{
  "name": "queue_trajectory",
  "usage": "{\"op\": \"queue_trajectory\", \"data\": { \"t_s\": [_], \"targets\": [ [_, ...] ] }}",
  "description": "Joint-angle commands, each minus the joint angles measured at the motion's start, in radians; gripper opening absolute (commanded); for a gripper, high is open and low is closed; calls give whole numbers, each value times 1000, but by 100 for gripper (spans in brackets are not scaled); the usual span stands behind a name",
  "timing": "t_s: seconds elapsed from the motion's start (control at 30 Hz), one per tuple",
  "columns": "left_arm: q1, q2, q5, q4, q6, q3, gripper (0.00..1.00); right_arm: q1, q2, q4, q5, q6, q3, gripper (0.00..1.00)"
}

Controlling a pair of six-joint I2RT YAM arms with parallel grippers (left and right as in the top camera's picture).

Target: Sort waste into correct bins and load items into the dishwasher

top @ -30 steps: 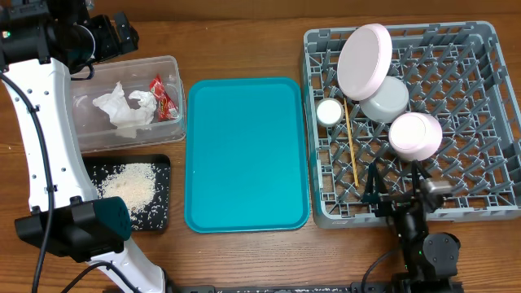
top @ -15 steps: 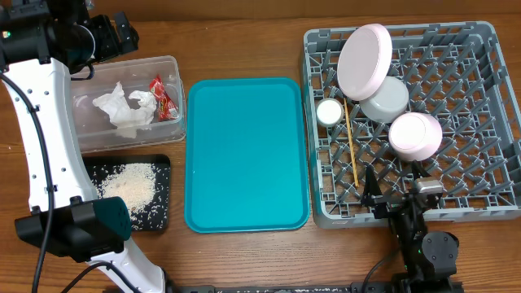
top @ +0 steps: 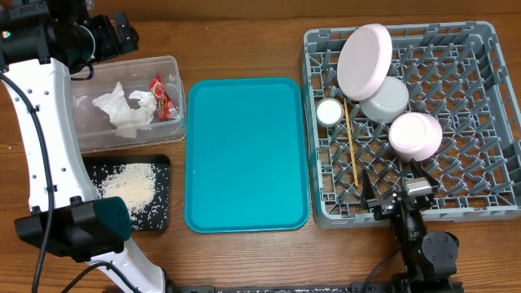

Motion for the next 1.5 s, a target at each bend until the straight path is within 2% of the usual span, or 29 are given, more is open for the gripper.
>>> {"op": "queue_trajectory", "data": {
  "t_s": [0.0, 0.83, 1.47],
  "targets": [
    [-4, -6, -4, 1, -6, 9, 100, 6, -12, 8, -5, -10, -11, 100],
    [-18, -18, -5, 0, -6, 7, 100, 6, -12, 8, -5, -10, -11, 100],
    [-270, -443, -4, 0, -6, 6, 100, 6, -12, 8, -5, -10, -11, 100]
  ]
}}
